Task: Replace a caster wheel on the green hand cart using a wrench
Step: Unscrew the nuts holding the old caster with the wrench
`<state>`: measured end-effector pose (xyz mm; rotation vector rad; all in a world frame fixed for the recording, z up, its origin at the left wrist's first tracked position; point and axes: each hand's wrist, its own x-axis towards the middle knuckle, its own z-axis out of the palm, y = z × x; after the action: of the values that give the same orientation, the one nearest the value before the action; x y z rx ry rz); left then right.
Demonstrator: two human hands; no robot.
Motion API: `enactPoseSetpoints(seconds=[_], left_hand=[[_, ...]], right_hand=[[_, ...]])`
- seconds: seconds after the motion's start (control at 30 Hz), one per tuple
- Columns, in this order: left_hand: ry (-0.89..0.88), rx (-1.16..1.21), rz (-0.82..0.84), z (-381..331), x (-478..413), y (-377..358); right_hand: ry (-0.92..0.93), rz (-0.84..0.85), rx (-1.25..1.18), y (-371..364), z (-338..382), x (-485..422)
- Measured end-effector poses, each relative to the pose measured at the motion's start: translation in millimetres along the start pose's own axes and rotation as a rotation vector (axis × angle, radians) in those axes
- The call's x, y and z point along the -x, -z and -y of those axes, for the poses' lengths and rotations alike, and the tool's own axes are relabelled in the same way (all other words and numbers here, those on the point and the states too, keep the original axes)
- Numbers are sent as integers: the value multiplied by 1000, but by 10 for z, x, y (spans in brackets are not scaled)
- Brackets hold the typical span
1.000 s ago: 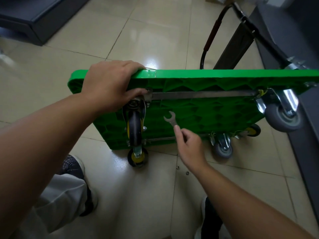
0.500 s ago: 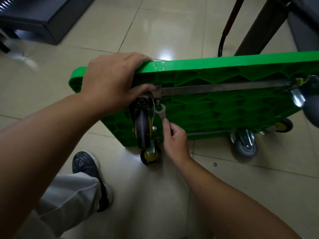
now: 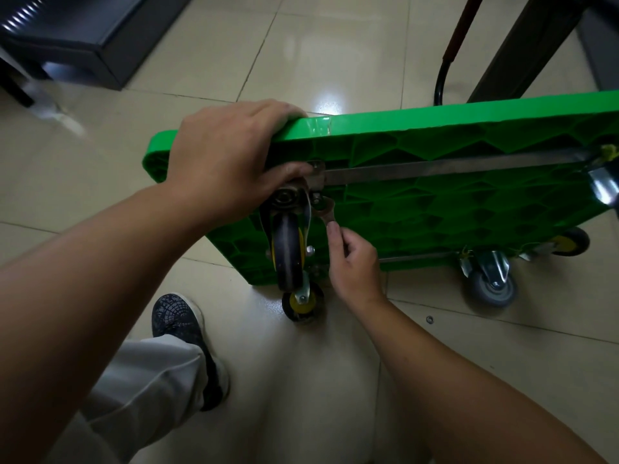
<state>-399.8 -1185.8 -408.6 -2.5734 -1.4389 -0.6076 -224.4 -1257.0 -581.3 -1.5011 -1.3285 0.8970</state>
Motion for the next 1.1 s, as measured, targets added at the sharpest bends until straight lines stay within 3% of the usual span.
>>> enactPoseSetpoints(seconds=[0.2, 0.37, 0.5, 0.67, 0.83, 0.97, 1.1], left_hand=[[-11, -7, -12, 5, 9, -7], [-3, -4, -14, 6, 6, -2], [-3, -2, -13, 4, -15, -4], [11, 11, -1, -3, -5, 7], [29, 2, -3, -43, 3, 18], [43, -1, 19, -44, -2, 20], [42, 0, 20, -36, 3, 18]], right_hand=[[100, 0, 58, 19, 21, -82], [163, -5, 252, 74, 4, -160], [273, 37, 628, 385, 164, -252], [346, 260, 1299, 851, 1096, -426], [580, 368, 1675, 694, 1816, -435], [654, 390, 1785, 649, 1899, -436], [598, 323, 1635, 900, 1663, -378]])
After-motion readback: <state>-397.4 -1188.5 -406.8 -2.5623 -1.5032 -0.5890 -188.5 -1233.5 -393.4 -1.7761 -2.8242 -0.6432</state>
